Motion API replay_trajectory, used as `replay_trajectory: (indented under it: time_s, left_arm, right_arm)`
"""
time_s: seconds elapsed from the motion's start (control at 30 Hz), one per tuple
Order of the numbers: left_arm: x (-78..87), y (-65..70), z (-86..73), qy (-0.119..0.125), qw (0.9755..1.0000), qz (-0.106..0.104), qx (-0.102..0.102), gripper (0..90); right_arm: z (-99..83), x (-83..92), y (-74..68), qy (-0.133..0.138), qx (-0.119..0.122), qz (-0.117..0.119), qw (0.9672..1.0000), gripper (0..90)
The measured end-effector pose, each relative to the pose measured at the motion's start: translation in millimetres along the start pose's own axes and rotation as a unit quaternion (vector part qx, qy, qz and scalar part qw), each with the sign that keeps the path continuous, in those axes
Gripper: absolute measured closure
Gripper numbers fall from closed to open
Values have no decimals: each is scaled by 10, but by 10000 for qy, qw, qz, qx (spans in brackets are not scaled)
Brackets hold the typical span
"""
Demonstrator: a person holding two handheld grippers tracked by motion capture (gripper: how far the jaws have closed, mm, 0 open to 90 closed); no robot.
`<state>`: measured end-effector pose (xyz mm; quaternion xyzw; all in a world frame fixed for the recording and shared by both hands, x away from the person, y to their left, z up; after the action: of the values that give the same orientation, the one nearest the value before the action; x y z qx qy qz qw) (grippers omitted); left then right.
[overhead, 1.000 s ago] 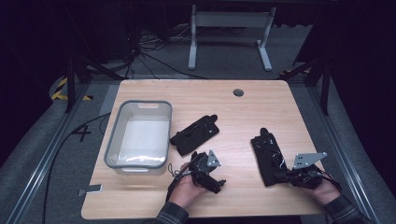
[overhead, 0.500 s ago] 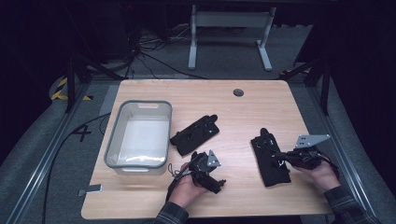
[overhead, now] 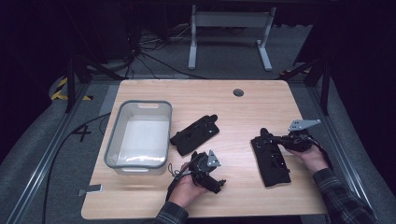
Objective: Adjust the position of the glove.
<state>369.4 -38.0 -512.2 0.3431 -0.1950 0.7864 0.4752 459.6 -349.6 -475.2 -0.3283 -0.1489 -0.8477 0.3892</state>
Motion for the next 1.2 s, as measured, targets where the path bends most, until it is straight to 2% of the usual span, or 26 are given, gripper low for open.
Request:
replay_trajectory:
  time_s: [0.17,0.23,0.5,0.63,0.8,0.93,1.0,1.1,1.2]
  left_arm:
    - [0,0,0,0,10000,0,0,1]
    - [0,0,0,-1,10000,0,-2,1]
    - [0,0,0,0,10000,0,0,1]
    - [0,0,0,0,10000,0,2,1]
    - [0,0,0,0,10000,0,1,1]
    - [0,0,0,-1,10000,0,-1,1]
    - [0,0,0,-1,10000,1,0,1]
    - [0,0,0,-3,10000,1,1,1]
    - [0,0,0,0,10000,1,1,1]
  right_arm:
    - [-29,-85,9,-187,54,-7,9998,899]
    - [-33,-81,6,-185,55,-6,9998,899]
    - [-128,28,-28,-267,92,-16,9996,899]
    - [-136,66,-55,-187,149,3,9997,891]
    - [-149,167,-85,-66,110,12,9999,807]
    - [-238,258,-74,-45,-14,-144,9999,732]
    - [-295,326,-71,-10,-91,-214,9997,648]
    - [-368,403,-78,-10,-148,-340,9993,580]
    - [-431,458,-78,-24,-198,-435,9989,553]
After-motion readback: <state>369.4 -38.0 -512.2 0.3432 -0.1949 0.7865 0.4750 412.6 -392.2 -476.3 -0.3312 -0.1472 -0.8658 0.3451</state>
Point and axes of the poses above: each handheld gripper's, and its own axes: x roughly backward along the jaws, z roughly out of its top, y roughly to its right, the point moved 5 cm from there along -x, roughly forward along the jaws
